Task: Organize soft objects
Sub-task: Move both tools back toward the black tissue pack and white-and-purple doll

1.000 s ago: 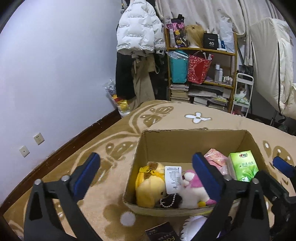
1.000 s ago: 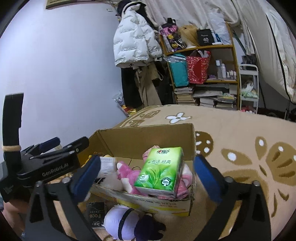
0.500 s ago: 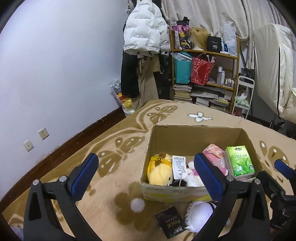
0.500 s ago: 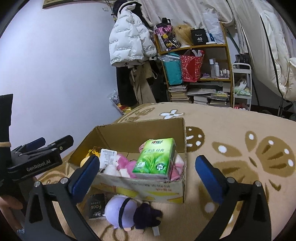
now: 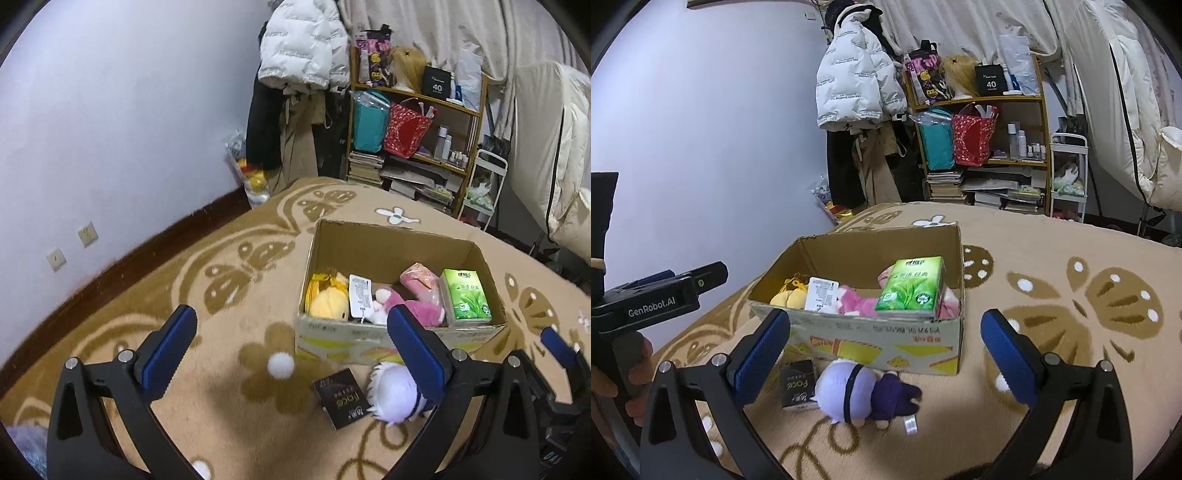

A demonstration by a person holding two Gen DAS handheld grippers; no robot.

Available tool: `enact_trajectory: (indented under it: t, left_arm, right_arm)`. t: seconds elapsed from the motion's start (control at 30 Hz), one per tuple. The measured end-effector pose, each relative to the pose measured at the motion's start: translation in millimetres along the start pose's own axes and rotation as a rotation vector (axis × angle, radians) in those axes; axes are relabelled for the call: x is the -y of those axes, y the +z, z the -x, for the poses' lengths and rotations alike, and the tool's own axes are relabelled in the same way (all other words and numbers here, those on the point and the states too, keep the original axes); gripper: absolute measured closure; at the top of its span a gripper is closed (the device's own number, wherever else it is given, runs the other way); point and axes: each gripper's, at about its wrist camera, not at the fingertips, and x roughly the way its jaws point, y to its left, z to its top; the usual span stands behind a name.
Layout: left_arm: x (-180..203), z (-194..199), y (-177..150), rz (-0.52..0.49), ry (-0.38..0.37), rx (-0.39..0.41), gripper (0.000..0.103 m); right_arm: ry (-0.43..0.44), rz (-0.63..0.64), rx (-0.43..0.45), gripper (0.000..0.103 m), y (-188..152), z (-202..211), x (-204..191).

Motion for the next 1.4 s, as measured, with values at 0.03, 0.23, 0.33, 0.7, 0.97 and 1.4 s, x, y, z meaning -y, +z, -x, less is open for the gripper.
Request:
enact_trajectory:
  t: [0.03,0.23,0.33,0.7,0.97,1.4]
  left_arm:
    - [-1.8,0.3,-0.4,0.006,-0.001,-0.009,0.001]
    - [-6.3,-1.3,-8.3,0.003,0.026,-0.052,0.001]
    - [-5.7,-7.7,-14.8,0.004,0.032,-0.086,0.001]
    - [-2.6,-34.9,-34.7,-0.014,0.049,-0.191,0.001]
    - [-0.2,-54.8,-42.6,-0.003,0.047,-0.254,0.001]
    - [1.7,-84.9,-53.3,0.018,0.049,-0.346,0.001]
  right_arm:
    - [0.0,-0.001,-0.002,0.0,-0.4,0.7,-1.0]
    - [-0.001,0.014,-0.022,0.0,-7.2,0.4,-8.1]
    - [-0.003,0.019,-0.037,0.0,-13.8,-2.7,-10.2]
    - [-0.011,0.016,-0.093,0.0,-30.3,-21.7,-9.3]
    - [-0.005,0.022,-0.146,0.0,-39.3,-39.1,-9.4]
    - [0.008,0.046,-0.214,0.0,-47.8,-64.4,-7.4]
